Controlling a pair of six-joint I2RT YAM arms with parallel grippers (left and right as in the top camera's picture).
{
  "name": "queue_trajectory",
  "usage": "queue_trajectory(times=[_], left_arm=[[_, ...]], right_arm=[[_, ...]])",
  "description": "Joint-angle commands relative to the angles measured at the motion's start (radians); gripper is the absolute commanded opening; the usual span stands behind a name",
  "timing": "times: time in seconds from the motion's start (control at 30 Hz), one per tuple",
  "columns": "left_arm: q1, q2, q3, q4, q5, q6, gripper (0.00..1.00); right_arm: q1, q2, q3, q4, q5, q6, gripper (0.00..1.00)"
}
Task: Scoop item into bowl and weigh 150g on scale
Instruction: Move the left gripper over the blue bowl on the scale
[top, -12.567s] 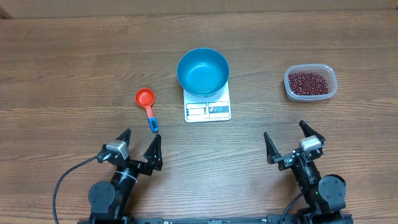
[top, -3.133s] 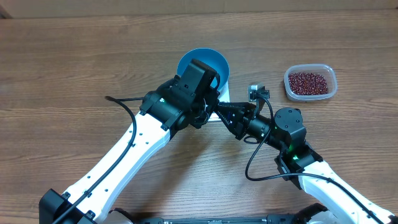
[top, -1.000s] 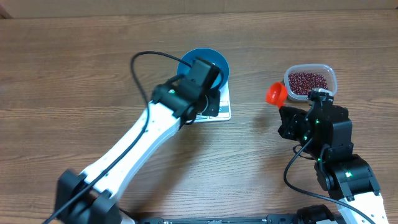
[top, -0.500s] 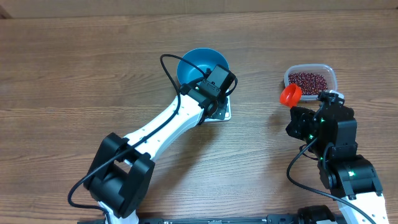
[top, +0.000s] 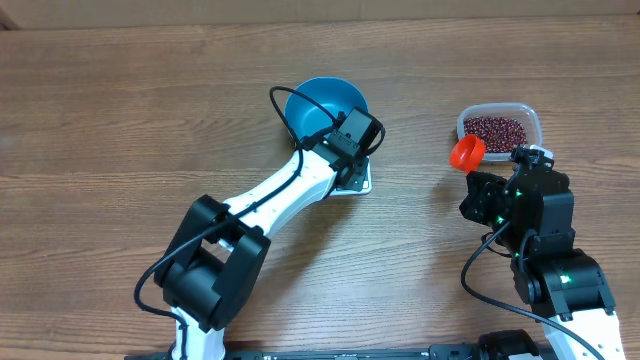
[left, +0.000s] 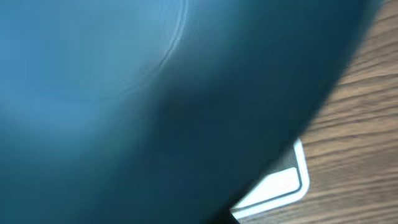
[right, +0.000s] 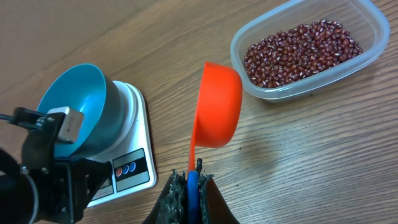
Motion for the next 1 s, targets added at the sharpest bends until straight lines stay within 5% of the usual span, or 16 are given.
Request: queue_trajectory(times=[0.0,0.97], left_arm=[[-0.003,0.02,-0.011,0.011,-0.023,0.024,0.04],[0.0,0.053,-0.016,0.035,-0.023,0.038,0.04]], right_arm=[[-0.004,-0.002,0.029,0.005,0.017,-0.007,0.04],[-0.004,-0.002,0.029,0.004,0.016,-0.007,0.04]])
